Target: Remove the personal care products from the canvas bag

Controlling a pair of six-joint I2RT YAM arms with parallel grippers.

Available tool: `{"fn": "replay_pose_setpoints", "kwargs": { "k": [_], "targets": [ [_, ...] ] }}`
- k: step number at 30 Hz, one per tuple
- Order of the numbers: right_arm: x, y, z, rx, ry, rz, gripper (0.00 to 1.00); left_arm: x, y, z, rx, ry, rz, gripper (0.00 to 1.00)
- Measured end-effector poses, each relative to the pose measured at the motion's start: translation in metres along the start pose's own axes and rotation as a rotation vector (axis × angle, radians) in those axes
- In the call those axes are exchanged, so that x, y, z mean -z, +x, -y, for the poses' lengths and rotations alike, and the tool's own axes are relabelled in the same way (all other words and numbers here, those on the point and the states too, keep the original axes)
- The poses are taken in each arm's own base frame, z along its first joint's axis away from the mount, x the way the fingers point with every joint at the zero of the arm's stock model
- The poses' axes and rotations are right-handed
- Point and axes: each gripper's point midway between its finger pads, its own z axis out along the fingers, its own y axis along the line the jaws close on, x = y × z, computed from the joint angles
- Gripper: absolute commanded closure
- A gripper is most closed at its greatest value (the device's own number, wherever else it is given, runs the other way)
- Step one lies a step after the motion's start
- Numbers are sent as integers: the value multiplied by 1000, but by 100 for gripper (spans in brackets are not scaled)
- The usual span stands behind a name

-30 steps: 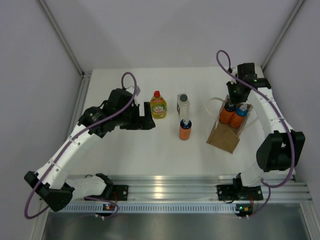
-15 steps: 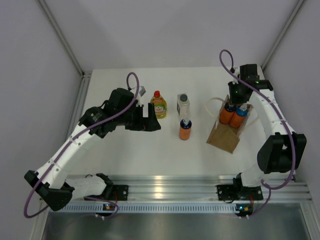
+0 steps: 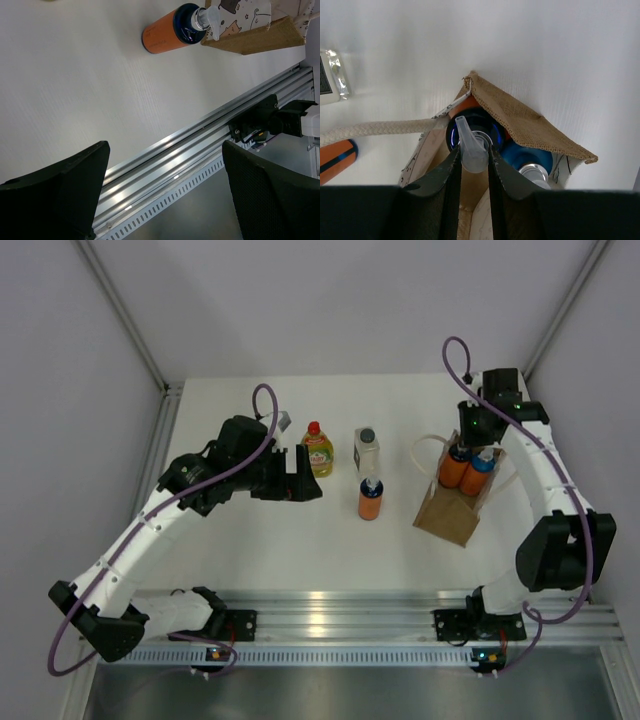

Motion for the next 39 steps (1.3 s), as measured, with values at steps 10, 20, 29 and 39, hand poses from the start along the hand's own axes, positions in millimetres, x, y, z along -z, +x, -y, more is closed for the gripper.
{"fn": "replay_pose_setpoints", "kwargs": {
  "k": [10, 20, 29, 39],
  "targets": [
    [29, -14, 0, -2, 4, 58, 100, 0, -1, -2, 0, -10, 6, 2],
    [67, -31, -3, -10, 8, 92, 100, -1, -1, -4, 0, -21, 9, 2],
    [100, -41, -6, -19, 11, 108, 100, -5, 3, -10, 7, -44, 0, 2],
    [144, -57, -10, -32, 9, 164, 100, -9, 7, -15, 10, -59, -11, 2]
  ]
}}
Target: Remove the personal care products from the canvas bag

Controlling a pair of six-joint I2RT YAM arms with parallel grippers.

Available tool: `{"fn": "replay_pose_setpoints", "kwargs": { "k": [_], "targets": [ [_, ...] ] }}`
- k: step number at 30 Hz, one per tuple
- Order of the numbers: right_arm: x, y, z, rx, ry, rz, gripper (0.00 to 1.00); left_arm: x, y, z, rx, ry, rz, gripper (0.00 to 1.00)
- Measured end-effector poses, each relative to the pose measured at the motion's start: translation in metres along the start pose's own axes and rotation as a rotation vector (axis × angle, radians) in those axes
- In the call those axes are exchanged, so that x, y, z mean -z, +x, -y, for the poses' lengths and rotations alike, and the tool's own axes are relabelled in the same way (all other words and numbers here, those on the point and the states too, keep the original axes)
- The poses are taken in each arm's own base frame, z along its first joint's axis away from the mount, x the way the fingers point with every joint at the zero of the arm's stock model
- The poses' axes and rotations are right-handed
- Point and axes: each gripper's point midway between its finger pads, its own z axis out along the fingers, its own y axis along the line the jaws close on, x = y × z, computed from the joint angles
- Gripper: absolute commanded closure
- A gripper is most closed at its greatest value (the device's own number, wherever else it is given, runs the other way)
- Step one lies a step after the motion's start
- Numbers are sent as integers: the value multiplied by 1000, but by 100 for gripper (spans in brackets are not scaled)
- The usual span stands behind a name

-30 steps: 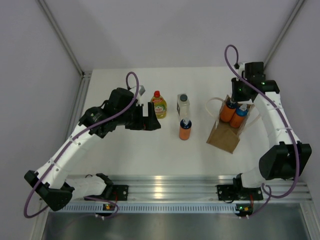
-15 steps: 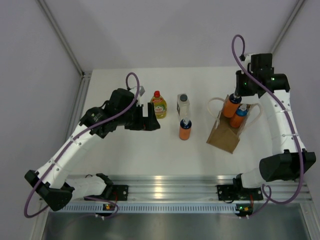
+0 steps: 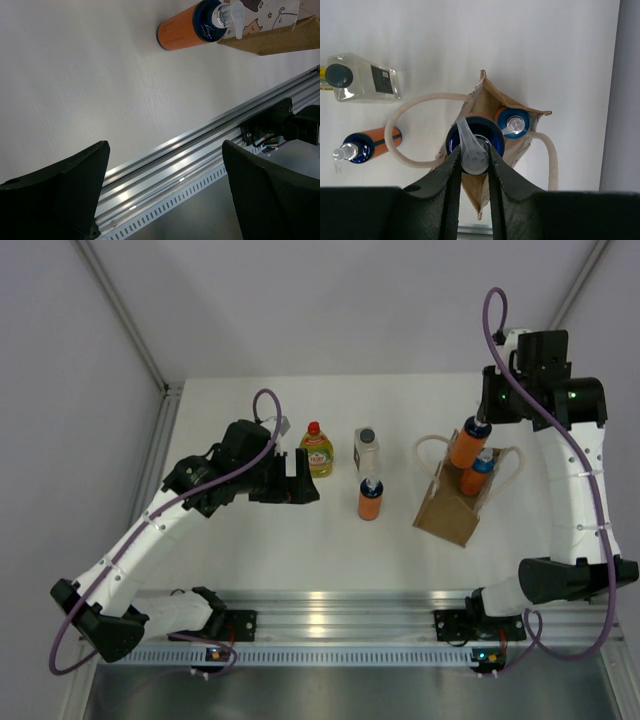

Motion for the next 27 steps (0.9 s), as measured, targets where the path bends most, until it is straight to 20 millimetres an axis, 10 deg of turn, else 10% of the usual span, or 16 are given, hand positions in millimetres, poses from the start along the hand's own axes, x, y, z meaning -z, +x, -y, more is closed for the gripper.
{"fn": "replay_pose_setpoints", "kwargs": {
  "k": [11, 27],
  "targets": [
    [22, 1, -28, 27, -43, -4, 100, -2, 0, -3, 2, -15, 3, 2],
    [70, -20, -117, 108, -234, 106, 100, -6, 3, -12, 29, -59, 6, 2]
  ]
}}
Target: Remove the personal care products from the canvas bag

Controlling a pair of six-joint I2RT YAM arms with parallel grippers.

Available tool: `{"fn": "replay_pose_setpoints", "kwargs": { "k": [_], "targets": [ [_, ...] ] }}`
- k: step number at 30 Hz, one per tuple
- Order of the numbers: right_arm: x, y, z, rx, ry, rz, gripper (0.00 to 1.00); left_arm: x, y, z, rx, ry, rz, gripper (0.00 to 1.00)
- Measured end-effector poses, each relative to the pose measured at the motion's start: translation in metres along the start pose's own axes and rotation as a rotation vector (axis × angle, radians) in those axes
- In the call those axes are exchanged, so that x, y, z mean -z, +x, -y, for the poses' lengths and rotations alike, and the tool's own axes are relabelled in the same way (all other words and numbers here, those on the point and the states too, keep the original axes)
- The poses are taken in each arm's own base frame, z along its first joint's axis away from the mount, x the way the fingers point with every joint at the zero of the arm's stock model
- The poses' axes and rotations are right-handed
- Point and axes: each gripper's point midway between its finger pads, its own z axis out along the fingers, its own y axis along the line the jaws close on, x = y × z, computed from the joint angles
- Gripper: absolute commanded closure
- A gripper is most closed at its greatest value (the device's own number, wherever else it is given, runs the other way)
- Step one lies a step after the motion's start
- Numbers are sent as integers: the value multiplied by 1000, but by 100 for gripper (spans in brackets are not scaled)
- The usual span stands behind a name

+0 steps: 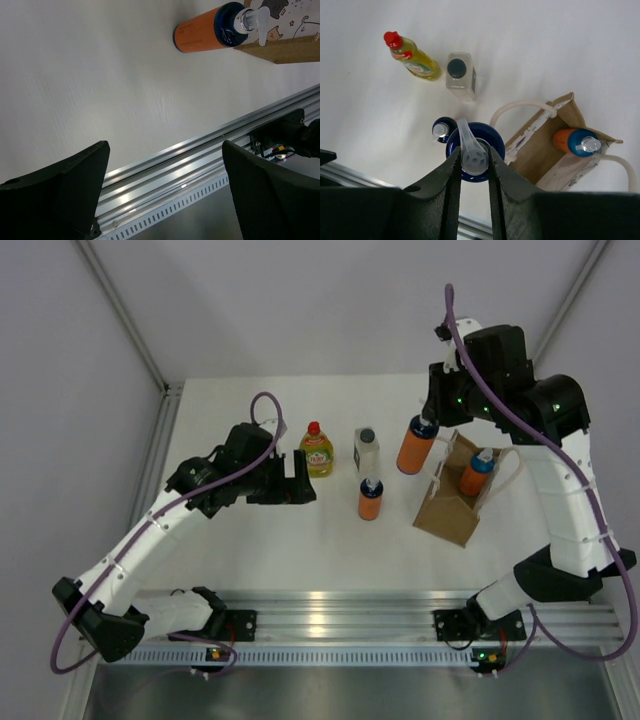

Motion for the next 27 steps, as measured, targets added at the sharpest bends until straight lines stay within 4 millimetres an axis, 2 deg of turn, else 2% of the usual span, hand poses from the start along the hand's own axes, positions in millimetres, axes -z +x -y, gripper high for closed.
{"fn": "replay_pose_setpoints", "kwargs": {
  "k": [4, 10, 19, 27],
  "targets": [
    [-4, -7, -22, 12, -47, 9, 100, -2, 2, -4, 8, -19, -1, 2],
    [-17, 0, -58, 59, -110, -27, 100, -3, 0, -6, 23, -34, 10, 2],
    [-52, 12, -117, 137, -180, -75, 100, 1, 1, -9, 31, -41, 26, 2],
    [-81, 7, -150, 158, -216, -18, 100, 1, 5, -12, 48, -47, 25, 2]
  ]
}}
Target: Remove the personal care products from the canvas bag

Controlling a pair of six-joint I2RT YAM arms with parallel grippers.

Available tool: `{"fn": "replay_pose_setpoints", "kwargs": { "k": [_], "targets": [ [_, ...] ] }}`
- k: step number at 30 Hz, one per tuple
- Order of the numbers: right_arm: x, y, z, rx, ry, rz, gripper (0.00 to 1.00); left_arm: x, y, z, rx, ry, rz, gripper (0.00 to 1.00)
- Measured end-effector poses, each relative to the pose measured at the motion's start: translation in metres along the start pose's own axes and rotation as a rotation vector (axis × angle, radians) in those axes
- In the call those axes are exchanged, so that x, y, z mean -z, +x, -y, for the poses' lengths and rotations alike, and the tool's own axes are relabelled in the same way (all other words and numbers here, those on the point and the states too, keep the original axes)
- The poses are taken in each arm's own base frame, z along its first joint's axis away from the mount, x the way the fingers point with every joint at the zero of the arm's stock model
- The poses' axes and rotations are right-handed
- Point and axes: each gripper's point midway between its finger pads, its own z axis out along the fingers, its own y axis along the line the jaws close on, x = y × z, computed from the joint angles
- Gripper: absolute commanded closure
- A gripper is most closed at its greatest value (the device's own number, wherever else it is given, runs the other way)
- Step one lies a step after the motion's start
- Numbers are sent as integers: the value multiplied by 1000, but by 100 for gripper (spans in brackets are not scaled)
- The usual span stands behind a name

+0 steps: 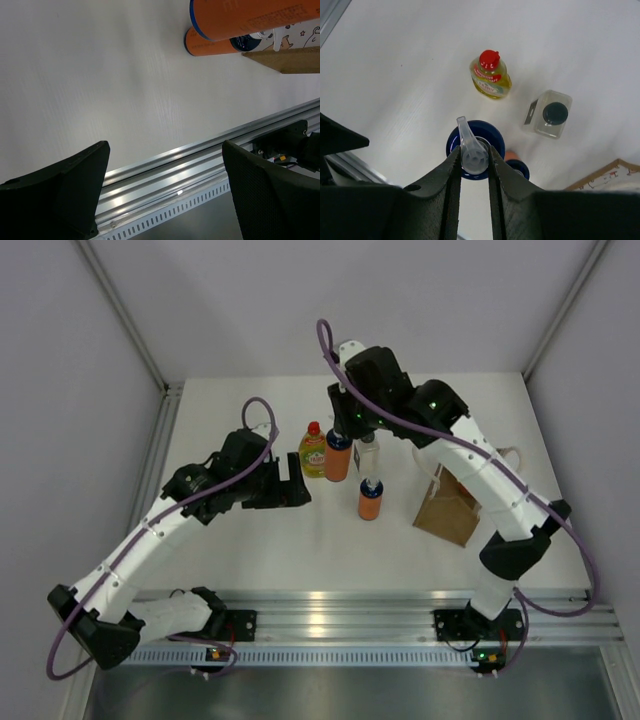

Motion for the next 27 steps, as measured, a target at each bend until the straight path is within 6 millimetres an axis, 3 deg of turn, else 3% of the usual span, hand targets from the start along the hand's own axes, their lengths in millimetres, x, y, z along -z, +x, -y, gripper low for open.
{"fn": "replay_pose_setpoints", "kwargs": {
  "k": [4, 8, 14, 23, 26, 27],
  "targets": [
    [-24, -6, -7, 15, -6, 23, 100, 1, 0, -6, 3, -20, 15, 2],
    [-57, 3, -12, 32, -7, 7, 100, 3, -1, -8, 4, -29, 32, 2],
    [-106, 40, -16, 80, -2, -65, 100, 9, -2, -8, 4, -21, 52, 2],
    [-138, 89, -17, 120, -18, -146, 100, 14, -3, -8, 5, -11, 65, 2],
    [-144, 104, -17, 123, -20, -174, 86, 15, -3, -7, 8, -10, 67, 2],
    [-146, 102, -19, 119, -26, -160, 75, 15, -3, -7, 9, -10, 67, 2]
  ]
}}
